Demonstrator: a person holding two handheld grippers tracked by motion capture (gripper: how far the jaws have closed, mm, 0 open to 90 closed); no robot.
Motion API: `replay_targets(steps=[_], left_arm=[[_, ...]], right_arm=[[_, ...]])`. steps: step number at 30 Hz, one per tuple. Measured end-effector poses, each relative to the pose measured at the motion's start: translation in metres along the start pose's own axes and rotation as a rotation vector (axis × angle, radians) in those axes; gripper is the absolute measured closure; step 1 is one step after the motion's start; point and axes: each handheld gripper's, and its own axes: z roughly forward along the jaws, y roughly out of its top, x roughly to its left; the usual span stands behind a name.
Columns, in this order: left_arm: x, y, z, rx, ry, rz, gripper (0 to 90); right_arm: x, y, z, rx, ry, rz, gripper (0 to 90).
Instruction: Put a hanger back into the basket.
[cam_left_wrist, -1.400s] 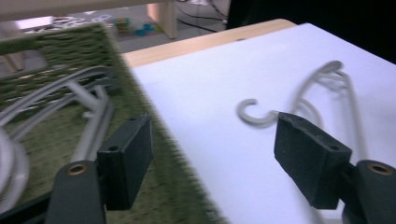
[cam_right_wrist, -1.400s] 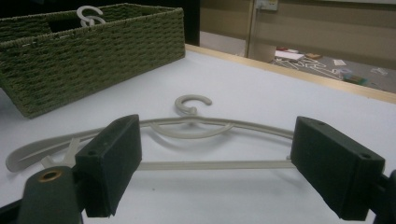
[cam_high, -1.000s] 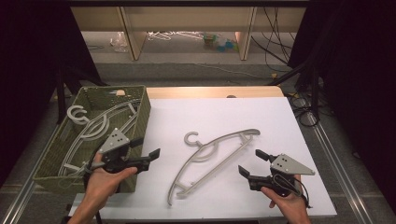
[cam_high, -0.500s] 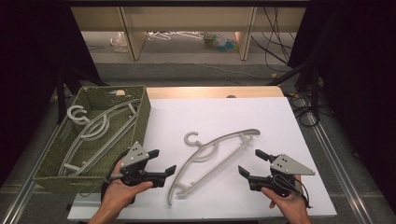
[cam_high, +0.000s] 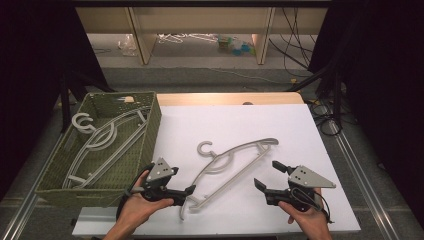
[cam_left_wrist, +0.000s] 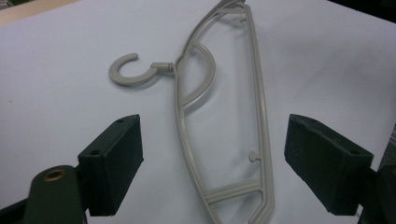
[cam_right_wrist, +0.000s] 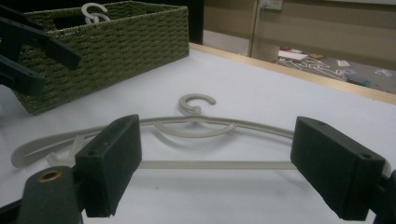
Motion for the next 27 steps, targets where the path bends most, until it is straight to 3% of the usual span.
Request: replay_targets(steps=[1, 3, 5, 8, 10, 11, 15, 18, 20, 23, 26, 27], left_arm=[[0.000, 0.001, 0.005, -0.004, 0.009, -0.015, 19.7], [0.004, 0.005, 0.011, 0.038, 0.029, 0.021, 20.0], [0.006, 0.008, 0.019, 0.058, 0.029, 0.009, 21.2], [0.011, 0.013, 0.031, 0.110, 0.033, 0.042, 23.4], [0.011, 0.014, 0.042, 0.132, 0.041, 0.005, 24.8], [0.012, 0.014, 0.046, 0.142, 0.039, 0.007, 25.5], [0.014, 0.018, 0.061, 0.206, 0.038, 0.050, 26.5], [0.015, 0.020, 0.072, 0.232, 0.028, 0.054, 26.1], [0.018, 0.023, 0.077, 0.260, 0.042, 0.088, 26.5], [0.020, 0.024, 0.086, 0.275, 0.039, 0.058, 26.8], [0.022, 0.026, 0.093, 0.302, 0.038, 0.063, 32.3], [0.023, 0.026, 0.095, 0.320, 0.039, 0.073, 32.8]], right_arm=[[0.000, 0.000, 0.000, 0.000, -0.002, 0.000, 17.5], [0.000, 0.000, 0.000, 0.001, -0.002, -0.001, 17.5], [0.000, 0.001, 0.000, 0.004, -0.004, -0.003, 17.5], [0.001, 0.001, -0.001, 0.006, -0.008, -0.004, 17.5], [0.000, 0.000, 0.000, 0.003, 0.003, -0.002, 17.4], [0.000, 0.000, 0.000, 0.001, 0.002, -0.002, 17.5], [0.000, 0.000, 0.000, 0.001, 0.003, -0.004, 17.5], [0.000, 0.001, 0.000, 0.002, -0.010, -0.013, 17.4], [0.001, 0.001, 0.000, 0.003, 0.003, 0.001, 17.4], [0.001, 0.001, 0.000, 0.007, -0.005, -0.004, 17.4], [0.001, 0.001, 0.000, 0.007, -0.002, -0.003, 17.4], [0.000, 0.002, -0.003, 0.041, -0.008, -0.006, 17.4]])
